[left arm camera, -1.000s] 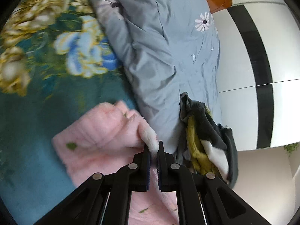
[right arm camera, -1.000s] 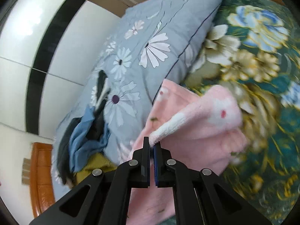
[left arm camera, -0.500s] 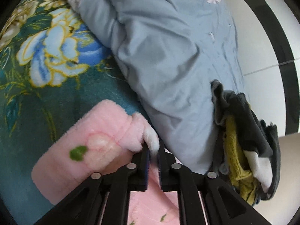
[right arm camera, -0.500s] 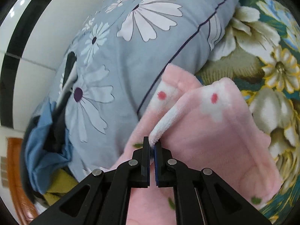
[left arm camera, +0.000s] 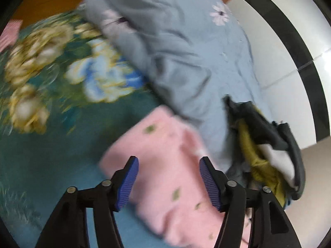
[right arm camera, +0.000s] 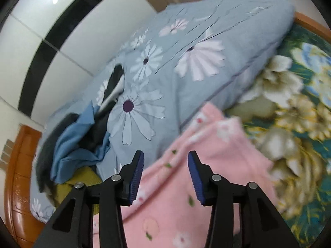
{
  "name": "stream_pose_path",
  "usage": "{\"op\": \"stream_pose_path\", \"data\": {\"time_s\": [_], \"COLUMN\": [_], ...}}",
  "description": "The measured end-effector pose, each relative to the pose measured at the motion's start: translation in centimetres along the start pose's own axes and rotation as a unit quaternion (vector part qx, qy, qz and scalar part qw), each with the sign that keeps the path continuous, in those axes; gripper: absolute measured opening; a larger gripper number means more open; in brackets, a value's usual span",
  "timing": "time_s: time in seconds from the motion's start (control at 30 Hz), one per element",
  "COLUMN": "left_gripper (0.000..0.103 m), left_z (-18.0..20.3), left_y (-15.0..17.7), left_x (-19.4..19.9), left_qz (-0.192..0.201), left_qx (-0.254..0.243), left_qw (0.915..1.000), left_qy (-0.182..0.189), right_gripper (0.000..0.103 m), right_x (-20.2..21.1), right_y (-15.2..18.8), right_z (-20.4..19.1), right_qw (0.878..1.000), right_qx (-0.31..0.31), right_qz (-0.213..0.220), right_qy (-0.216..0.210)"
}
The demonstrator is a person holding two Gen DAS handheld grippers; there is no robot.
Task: Fold clothes
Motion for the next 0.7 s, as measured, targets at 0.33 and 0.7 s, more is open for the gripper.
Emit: {"op": "stream_pose_path", "data": {"time_s": [0.33, 0.7], "left_gripper": [0.068, 0.068], "left_z": [-6.3, -4.4], "left_y": [3.2, 0.4], "left_x": [-4.7, -8.0], "left_qz": [-0.044, -0.014], "left_qx": [0.119, 0.091], "left_qw": [0.9887, 0.9934], "left_qy": [0.08, 0.069], "right_gripper": [0.055, 0.05], "right_x": [3.2, -2.1], "right_y": [5.3, 2.6], "right_z": [8.7, 6.9], "right_qw": [0.996, 0.985], "right_qx": [-0.087, -0.13], "right_qz": [0.01, 0.037], "right_qy": [-0.015, -0.105]}}
Point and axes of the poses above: each gripper's, at about its wrist camera, not at the fingertips, and x roughly against the way its jaws point, z to its right, y to its underside, the point moved 6 cm from there along -x, roughly the way its jaws point, and after that the axes turned 12 degrees about -z, right-handed, at the moved point
